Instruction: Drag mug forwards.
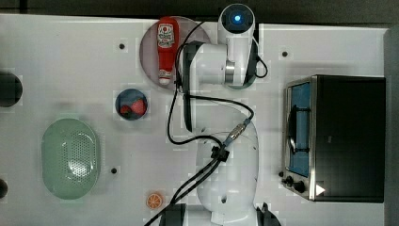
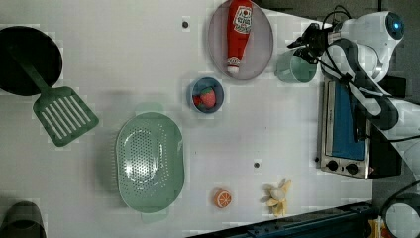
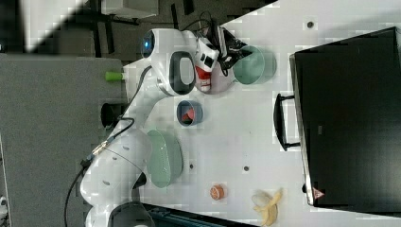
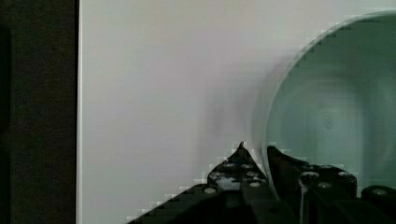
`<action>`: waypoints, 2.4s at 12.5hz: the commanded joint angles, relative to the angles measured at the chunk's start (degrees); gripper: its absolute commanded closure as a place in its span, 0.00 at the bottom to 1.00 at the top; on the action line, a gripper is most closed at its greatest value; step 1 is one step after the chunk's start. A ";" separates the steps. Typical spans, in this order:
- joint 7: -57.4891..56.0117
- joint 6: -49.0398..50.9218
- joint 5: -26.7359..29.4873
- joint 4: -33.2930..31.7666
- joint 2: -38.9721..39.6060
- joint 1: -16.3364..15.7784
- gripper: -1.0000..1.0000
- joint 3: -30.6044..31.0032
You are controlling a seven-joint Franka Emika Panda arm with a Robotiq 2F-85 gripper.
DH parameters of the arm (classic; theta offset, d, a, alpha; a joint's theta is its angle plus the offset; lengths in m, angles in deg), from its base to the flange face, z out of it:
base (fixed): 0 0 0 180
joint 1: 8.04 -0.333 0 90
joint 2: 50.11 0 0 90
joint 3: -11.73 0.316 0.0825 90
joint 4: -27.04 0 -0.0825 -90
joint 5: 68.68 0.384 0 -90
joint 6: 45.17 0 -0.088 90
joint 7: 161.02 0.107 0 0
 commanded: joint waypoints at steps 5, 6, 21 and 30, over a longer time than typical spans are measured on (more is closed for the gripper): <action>0.52 -0.61 -0.06 6.95 2.46 0.03 0.57 -1.05; 0.53 -0.57 -0.06 6.96 1.25 0.01 0.45 -1.05; -11.05 18.40 -0.07 -25.29 -41.79 -3.88 0.00 -0.66; -34.24 26.26 -0.15 -44.95 -70.08 -4.04 0.00 0.42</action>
